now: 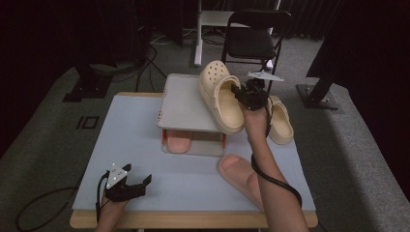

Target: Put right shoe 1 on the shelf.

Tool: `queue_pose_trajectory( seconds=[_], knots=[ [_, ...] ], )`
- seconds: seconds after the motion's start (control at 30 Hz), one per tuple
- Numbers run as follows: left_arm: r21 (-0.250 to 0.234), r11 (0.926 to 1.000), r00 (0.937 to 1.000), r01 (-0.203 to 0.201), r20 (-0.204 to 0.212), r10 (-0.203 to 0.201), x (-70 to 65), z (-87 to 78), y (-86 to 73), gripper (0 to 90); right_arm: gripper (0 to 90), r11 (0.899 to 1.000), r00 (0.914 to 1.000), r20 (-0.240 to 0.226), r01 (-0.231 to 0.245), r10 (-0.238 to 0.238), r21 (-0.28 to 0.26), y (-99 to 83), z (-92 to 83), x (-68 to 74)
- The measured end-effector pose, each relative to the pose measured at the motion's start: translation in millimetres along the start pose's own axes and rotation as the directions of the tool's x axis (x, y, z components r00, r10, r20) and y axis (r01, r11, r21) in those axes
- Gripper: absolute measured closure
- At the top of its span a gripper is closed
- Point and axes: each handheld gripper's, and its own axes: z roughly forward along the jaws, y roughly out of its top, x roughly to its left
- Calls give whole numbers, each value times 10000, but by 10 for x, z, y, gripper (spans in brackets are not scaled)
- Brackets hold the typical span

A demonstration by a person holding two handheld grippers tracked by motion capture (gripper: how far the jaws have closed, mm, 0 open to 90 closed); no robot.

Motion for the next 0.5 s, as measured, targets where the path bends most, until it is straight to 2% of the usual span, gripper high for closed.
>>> queue_pose_trajectory(
  seconds=[0.33, 0.5],
  knots=[
    [-35, 10000, 9999, -87, 118, 87, -26, -9, -2, 85, 772, 9992, 9992, 80, -381, 382, -85, 16, 215, 267],
    [-89, 9999, 9999, -75, 138, 77, -20, -24, 3, 85, 772, 9995, 9990, 326, -299, 301, -43, 29, 312, 397]
  ],
)
